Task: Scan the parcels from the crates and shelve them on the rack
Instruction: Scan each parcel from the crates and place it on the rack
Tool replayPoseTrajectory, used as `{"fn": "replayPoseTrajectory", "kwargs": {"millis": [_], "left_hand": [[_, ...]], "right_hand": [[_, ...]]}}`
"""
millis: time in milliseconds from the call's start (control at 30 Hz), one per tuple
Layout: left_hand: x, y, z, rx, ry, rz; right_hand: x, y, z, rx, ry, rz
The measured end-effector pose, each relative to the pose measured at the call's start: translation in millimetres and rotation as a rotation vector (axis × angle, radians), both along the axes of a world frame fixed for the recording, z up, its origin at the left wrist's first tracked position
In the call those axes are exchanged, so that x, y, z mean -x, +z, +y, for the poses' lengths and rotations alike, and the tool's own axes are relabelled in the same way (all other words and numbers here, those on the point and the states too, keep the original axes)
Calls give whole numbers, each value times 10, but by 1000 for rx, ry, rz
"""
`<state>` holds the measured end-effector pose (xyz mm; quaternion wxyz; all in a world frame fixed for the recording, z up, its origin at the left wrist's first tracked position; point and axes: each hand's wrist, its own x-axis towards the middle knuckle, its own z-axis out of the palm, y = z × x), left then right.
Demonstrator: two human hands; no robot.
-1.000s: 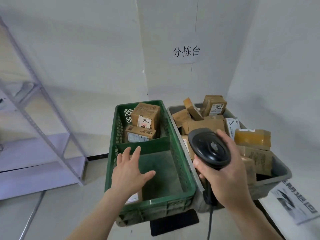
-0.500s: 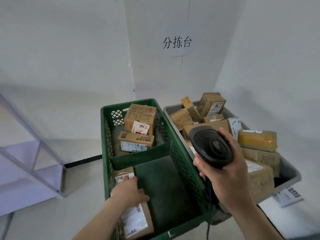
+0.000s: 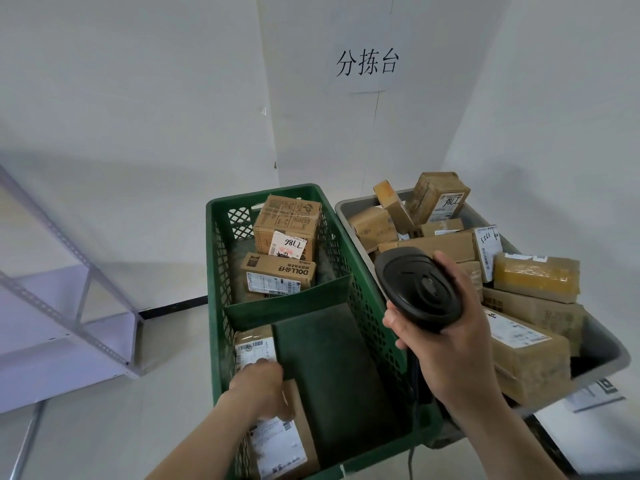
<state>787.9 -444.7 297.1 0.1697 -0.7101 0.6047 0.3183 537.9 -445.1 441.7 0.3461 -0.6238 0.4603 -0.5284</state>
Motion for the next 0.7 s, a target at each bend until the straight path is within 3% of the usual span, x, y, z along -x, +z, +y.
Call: {"fn": "replayPoseTrajectory", "kwargs": {"millis": [300,533,700], "left_hand": [[-150,274,13,-127,181,274],[-82,322,-28,-173,146,245],[-2,273,-47,-176,19,89]], "right_hand": [[-17,-14,-21,-1,63,-18],[3,14,-42,-18,63,-40],[54,5,-31,-62,70,-56]]}}
